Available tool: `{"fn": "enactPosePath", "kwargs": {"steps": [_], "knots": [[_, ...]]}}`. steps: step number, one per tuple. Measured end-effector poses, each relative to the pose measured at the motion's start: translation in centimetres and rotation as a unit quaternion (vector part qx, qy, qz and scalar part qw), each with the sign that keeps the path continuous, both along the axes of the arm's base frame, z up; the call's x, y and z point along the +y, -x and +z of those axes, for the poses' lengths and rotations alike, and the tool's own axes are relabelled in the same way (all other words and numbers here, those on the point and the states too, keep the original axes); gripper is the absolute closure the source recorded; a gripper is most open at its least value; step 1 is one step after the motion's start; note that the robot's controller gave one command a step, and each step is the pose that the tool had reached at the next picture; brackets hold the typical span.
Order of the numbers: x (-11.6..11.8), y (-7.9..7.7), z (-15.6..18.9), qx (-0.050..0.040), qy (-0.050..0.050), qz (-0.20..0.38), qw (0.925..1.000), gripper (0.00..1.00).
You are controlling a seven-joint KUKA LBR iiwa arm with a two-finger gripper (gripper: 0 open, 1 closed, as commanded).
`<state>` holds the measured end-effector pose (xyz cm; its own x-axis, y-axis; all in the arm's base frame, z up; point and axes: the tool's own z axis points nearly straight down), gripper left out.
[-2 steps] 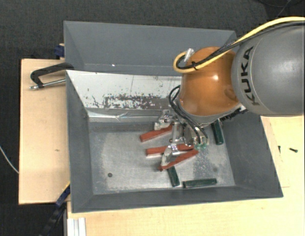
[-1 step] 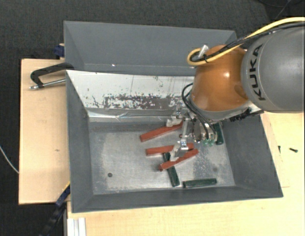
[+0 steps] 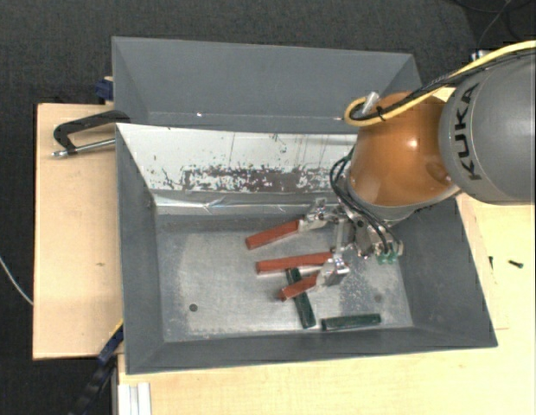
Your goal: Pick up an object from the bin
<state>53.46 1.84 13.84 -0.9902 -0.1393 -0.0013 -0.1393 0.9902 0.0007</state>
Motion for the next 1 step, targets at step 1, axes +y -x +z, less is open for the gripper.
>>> {"fn": "enactPosePath", "kwargs": {"steps": [1], "knots": [[-1.35, 0.27, -5.53, -0.0005, 0.0, 0.024, 0.9997, 0.0]]}}
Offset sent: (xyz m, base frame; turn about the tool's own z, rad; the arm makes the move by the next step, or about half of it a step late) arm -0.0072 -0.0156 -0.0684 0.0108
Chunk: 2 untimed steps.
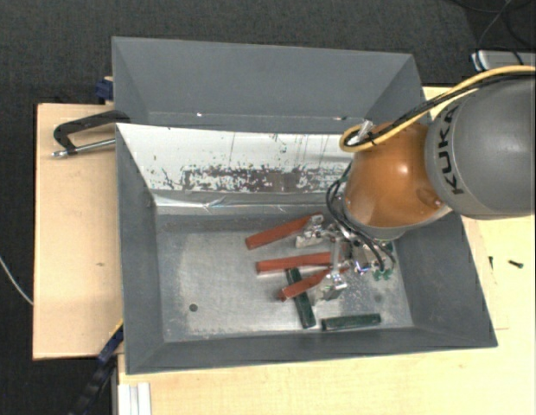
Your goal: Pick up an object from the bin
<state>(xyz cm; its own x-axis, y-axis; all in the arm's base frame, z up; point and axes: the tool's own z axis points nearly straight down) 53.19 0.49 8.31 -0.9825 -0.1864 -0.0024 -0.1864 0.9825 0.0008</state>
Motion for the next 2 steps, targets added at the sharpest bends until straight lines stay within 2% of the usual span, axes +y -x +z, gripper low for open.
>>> {"fn": "enactPosePath", "kwargs": {"steps": [1, 2], "knots": [[-0.12, 0.0, -0.53, -0.0025, 0.0, -0.029, 0.9996, 1.0], [-0.12, 0.0, -0.53, -0.0024, 0.0, -0.029, 0.9996, 1.0]]}}
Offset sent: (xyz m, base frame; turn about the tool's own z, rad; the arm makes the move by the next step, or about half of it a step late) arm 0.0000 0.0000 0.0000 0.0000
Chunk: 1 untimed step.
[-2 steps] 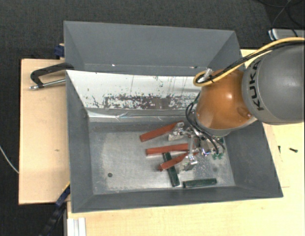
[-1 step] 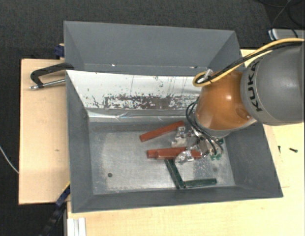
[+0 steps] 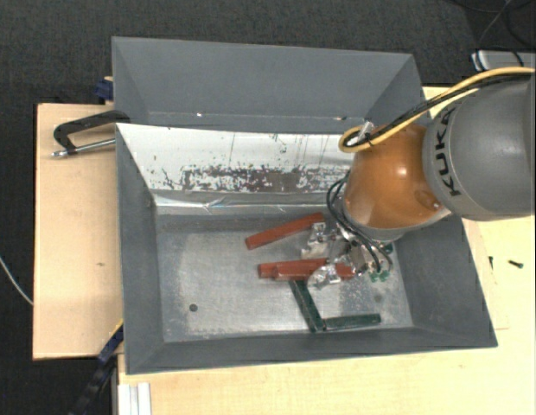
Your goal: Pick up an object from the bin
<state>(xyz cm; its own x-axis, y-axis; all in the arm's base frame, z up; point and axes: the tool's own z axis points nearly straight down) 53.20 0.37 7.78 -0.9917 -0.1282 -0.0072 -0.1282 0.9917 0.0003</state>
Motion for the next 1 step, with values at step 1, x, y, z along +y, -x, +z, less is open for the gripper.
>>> {"fn": "enactPosePath", "kwargs": {"steps": [1], "knots": [[0.01, 0.08, 0.14, 0.0004, 0.0, 0.0, 1.0, 1.0]]}}
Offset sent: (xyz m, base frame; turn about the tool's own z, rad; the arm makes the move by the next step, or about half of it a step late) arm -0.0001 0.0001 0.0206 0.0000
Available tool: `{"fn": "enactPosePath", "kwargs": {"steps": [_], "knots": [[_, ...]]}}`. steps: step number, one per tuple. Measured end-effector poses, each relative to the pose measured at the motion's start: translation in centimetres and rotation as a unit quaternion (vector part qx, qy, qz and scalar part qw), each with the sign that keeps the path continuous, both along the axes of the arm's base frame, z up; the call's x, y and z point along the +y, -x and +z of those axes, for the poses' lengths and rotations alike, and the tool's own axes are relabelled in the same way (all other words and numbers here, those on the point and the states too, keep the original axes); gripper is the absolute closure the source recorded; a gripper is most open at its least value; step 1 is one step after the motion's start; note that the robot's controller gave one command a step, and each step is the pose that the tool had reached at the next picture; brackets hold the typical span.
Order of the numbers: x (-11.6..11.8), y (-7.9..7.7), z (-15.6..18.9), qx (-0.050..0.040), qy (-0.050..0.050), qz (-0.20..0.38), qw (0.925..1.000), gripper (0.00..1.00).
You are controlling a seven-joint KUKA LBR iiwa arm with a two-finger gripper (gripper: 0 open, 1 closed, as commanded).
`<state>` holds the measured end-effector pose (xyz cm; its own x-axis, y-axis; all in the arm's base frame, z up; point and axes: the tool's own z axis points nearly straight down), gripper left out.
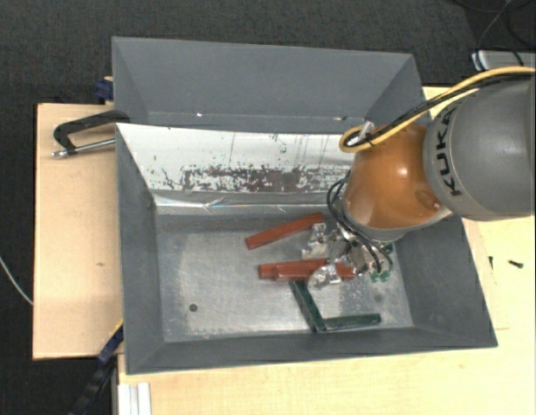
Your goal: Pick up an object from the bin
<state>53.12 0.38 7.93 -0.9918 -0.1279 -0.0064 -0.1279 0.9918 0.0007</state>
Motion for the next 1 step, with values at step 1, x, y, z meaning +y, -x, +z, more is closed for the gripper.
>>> {"fn": "enactPosePath", "kwargs": {"steps": [1], "knots": [[0.02, 0.04, 0.81, 0.0001, 0.0, 0.0, 1.0, 1.0]]}}
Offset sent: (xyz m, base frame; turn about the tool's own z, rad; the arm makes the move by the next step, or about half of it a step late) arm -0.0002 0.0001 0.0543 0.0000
